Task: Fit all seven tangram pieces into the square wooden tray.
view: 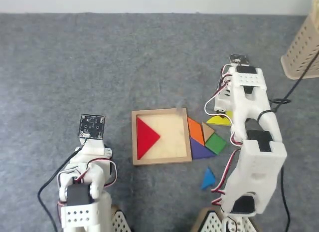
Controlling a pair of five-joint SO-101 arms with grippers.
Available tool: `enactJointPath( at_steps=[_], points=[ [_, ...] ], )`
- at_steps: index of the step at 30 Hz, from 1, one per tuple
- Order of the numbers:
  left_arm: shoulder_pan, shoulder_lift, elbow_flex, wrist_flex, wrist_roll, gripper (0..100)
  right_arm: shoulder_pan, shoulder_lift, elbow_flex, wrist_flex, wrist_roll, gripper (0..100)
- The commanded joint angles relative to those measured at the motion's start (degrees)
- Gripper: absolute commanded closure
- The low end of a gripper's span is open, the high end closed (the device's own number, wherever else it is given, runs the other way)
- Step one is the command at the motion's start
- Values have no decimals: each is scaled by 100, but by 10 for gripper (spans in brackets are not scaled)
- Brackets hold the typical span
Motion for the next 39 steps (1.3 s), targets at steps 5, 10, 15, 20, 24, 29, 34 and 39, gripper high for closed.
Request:
enactJointPath(
  at_steps=[5, 10, 15, 20, 24, 29, 34, 39],
  points=[
    [9, -114, -40, 44, -26, 988, -338, -1305, 536, -435, -633, 723],
    [9, -114, -40, 44, -26, 988, -541, -1007, 677, -646, -1020, 723],
    [0, -114, -40, 44, -26, 988, -391, -391, 378, -655, -1257, 721],
    [0, -114, -40, 44, -26, 988, -356, 84, 114, -629, -1380, 720],
    [0, -114, -40, 44, -26, 988, -356, 180, 53, -453, -1354, 720],
    [0, -114, -40, 44, -26, 988, -347, 224, -193, 13, -642, 720],
    [0, -114, -40, 44, -26, 988, -48, 242, -624, 593, 484, 722],
    [0, -114, -40, 44, -26, 988, 48, 189, -1011, 971, 1477, 722]
  ],
)
